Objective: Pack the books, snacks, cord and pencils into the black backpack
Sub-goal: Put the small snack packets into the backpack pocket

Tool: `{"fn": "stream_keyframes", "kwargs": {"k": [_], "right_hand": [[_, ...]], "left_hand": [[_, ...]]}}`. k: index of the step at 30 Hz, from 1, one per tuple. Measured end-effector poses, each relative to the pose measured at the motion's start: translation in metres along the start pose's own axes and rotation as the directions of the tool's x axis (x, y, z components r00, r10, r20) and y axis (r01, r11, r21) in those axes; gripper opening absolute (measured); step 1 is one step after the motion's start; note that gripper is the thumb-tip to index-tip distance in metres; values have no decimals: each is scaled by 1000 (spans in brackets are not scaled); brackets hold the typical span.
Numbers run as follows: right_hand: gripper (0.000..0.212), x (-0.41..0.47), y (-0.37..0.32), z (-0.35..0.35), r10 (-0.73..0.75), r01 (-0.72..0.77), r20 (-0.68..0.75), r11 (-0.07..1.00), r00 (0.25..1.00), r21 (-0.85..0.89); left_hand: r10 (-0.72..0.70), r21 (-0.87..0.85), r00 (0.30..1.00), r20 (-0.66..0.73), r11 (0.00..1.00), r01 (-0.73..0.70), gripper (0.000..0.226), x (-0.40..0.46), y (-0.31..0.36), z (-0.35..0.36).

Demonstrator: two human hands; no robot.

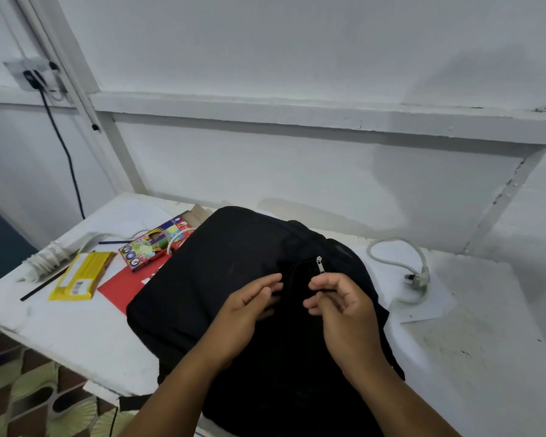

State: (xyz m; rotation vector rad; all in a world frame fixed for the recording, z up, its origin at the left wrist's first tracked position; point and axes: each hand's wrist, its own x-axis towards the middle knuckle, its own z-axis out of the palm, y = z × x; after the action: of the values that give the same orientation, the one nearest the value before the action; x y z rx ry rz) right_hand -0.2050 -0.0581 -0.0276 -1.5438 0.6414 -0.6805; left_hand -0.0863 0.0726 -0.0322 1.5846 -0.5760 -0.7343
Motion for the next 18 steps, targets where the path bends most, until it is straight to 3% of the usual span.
{"fn": "stream_keyframes", "kwargs": {"k": [4,10,14,18], "right_hand": [[39,-9,-2,14,-137,141,71,988,988,-65],[32,-12,-4,62,-405,443,221,882,887,-160],[27,1,-8,110,-453,527,311,820,836,-223],[24,16,-11,177,-384,540,438,779,813,-319]], "left_hand": [[17,-158,970,-241,986,-56,27,-20,-5,-21],[44,-85,846,-532,991,-105,24,-32,-18,-99],[43,-19,750,-661,997,-75,19,-21,-44,-166],[62,142,753,-655,989,43,12,-10,-71,-234]]}}
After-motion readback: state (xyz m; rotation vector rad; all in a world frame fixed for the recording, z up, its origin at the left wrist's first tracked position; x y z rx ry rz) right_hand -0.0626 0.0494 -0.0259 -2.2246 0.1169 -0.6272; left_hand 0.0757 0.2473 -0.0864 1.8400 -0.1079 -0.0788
